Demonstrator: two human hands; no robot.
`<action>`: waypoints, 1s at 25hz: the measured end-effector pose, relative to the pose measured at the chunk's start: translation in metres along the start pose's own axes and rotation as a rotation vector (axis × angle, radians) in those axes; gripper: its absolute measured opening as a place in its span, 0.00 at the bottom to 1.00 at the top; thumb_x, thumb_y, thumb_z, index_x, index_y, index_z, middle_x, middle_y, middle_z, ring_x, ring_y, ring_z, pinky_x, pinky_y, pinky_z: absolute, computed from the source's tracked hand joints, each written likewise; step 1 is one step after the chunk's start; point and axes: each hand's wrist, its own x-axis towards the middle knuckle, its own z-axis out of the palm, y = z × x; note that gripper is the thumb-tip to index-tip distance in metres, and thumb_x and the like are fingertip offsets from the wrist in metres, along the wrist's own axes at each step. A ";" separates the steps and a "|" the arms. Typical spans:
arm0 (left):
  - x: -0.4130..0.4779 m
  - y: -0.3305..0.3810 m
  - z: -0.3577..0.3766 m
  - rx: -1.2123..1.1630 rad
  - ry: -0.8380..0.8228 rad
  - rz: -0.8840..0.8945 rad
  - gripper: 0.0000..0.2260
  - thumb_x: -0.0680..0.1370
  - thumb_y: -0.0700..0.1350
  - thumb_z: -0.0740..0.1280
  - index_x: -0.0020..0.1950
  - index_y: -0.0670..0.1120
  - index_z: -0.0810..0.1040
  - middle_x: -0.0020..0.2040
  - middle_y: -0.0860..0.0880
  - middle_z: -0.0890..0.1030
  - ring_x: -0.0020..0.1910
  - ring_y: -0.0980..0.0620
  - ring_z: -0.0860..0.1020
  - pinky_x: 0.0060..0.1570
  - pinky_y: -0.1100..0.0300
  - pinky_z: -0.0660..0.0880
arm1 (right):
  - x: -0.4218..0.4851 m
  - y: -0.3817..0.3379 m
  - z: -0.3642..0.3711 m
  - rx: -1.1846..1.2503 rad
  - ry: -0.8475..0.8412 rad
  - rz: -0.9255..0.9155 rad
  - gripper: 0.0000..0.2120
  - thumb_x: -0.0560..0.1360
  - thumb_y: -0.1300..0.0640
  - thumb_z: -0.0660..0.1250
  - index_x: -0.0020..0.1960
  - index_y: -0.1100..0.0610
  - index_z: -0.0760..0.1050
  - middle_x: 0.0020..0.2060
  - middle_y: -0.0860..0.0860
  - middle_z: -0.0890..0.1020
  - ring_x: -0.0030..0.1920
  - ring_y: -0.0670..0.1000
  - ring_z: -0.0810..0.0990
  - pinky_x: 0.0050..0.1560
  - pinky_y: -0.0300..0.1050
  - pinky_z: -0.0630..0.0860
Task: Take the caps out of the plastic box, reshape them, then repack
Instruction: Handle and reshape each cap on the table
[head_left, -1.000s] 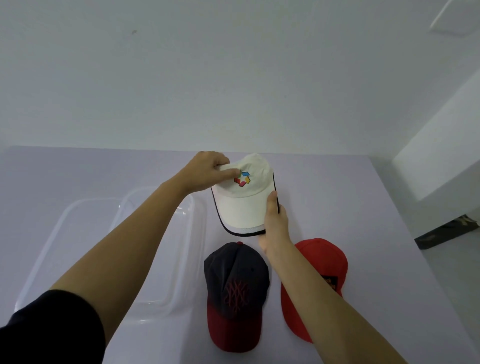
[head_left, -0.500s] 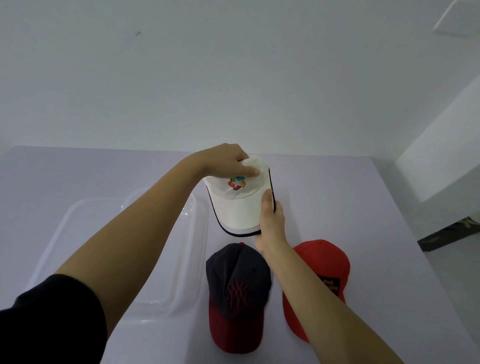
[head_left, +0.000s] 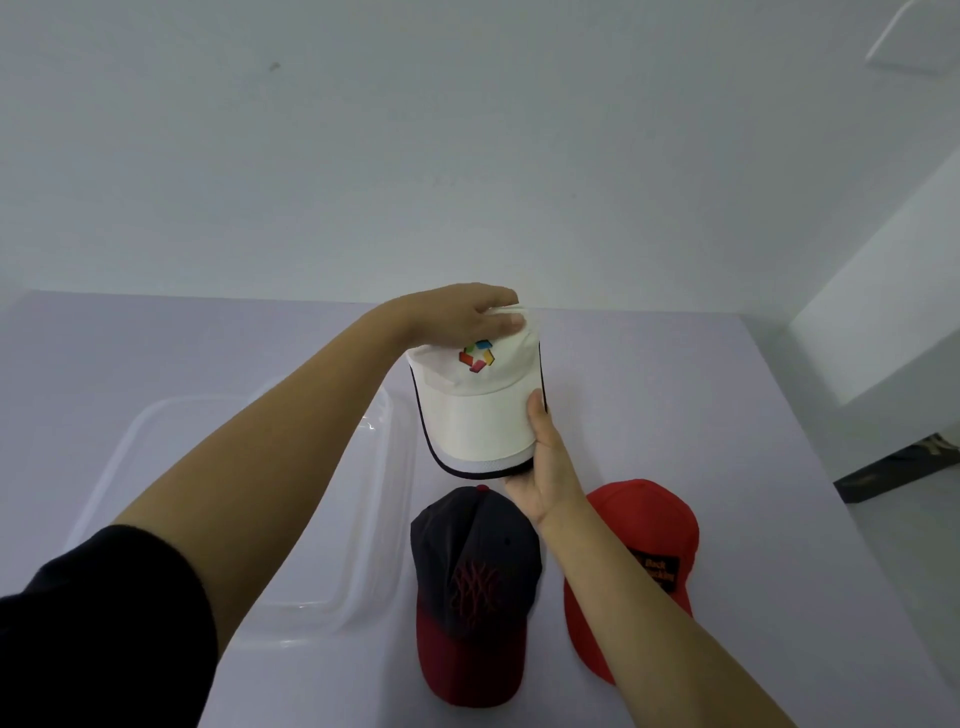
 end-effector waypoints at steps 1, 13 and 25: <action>0.002 -0.002 0.002 -0.008 0.070 -0.018 0.15 0.80 0.56 0.56 0.49 0.46 0.74 0.39 0.53 0.75 0.41 0.52 0.74 0.38 0.62 0.68 | 0.000 0.000 0.002 0.016 0.014 0.002 0.26 0.72 0.45 0.65 0.68 0.49 0.68 0.63 0.54 0.77 0.62 0.57 0.77 0.48 0.53 0.80; -0.007 -0.058 0.107 -1.763 0.355 -0.582 0.11 0.74 0.30 0.57 0.52 0.39 0.74 0.55 0.41 0.75 0.54 0.41 0.76 0.51 0.45 0.77 | 0.045 0.002 -0.018 0.176 0.111 -0.077 0.22 0.76 0.51 0.62 0.68 0.54 0.67 0.63 0.58 0.77 0.60 0.59 0.77 0.50 0.55 0.81; 0.029 -0.121 0.178 -1.400 0.268 -0.817 0.20 0.76 0.28 0.54 0.67 0.37 0.67 0.60 0.42 0.75 0.56 0.43 0.74 0.52 0.47 0.76 | 0.089 0.033 -0.089 -0.816 0.448 0.153 0.28 0.69 0.43 0.70 0.60 0.58 0.66 0.58 0.52 0.76 0.58 0.54 0.77 0.59 0.56 0.76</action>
